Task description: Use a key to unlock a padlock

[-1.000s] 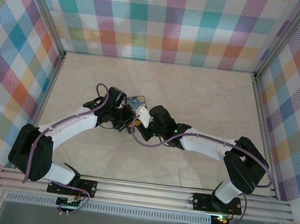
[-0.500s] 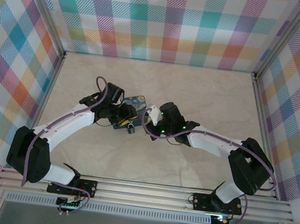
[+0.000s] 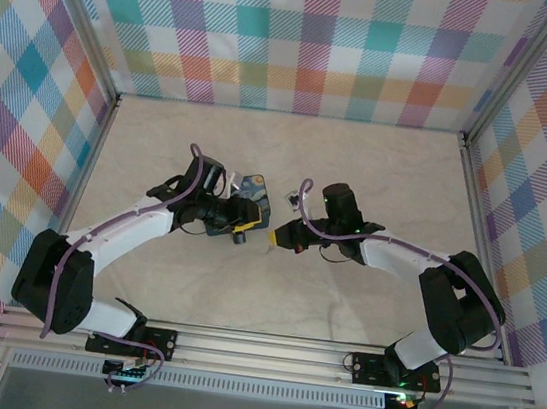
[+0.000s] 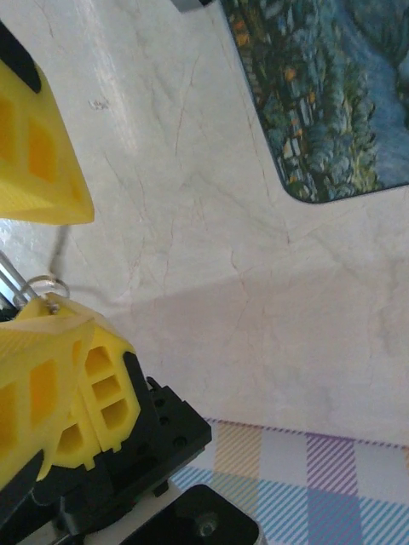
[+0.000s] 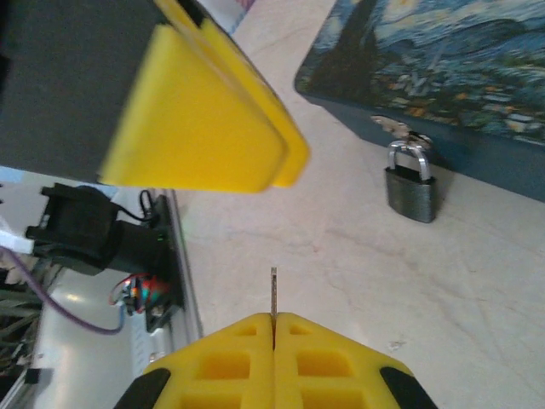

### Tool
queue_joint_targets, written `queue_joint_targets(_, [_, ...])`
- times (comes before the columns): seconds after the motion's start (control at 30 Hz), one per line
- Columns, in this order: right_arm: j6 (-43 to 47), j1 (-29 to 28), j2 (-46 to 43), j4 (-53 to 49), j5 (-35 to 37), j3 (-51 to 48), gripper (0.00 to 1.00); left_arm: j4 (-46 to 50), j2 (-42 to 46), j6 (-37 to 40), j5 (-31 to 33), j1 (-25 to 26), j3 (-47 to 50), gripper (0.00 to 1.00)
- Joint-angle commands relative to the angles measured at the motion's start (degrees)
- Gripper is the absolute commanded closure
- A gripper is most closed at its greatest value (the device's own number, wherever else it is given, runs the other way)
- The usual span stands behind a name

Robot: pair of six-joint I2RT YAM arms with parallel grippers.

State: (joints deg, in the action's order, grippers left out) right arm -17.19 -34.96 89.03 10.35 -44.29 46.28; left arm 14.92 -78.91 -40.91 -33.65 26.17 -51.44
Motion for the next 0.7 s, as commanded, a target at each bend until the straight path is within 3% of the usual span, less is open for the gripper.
queue_joint_targets(0.0, [-1.4,0.4,-0.6,1.1,-5.7,2.2,1.00,-6.1,1.7,-0.5,-3.4,-0.2,2.0,0.70])
queue_joint_targets(0.4, [3.1,0.2,-7.0,-2.8,-8.3,0.9,1.00,-6.3,4.6,-0.8,-2.6,-0.9,3.1,0.76])
queue_joint_targets(0.5, [5.7,0.2,-9.1,-6.1,-8.2,0.9,1.00,-1.3,5.8,2.2,3.7,-0.9,2.5,0.76])
queue_joint_targets(0.67, [7.9,0.2,-11.6,-9.1,-7.7,0.6,1.00,5.2,8.4,2.9,18.3,-0.5,5.0,0.65])
